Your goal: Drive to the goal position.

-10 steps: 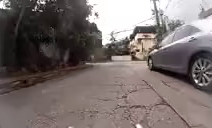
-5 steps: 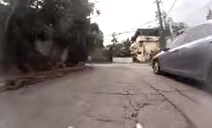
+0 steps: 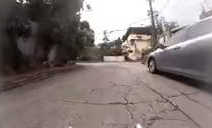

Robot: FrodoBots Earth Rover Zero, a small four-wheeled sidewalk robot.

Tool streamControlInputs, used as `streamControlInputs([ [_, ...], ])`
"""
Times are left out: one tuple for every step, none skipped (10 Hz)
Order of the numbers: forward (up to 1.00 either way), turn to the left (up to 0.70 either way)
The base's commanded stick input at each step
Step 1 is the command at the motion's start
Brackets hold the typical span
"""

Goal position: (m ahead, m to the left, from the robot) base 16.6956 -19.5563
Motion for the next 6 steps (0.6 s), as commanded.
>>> streamControlInputs([
  [0.89,0.03],
  [0.89,0.03],
  [0.89,0.03],
  [0.89,0.03],
  [0.89,0.03],
  [0.89,0.03],
])
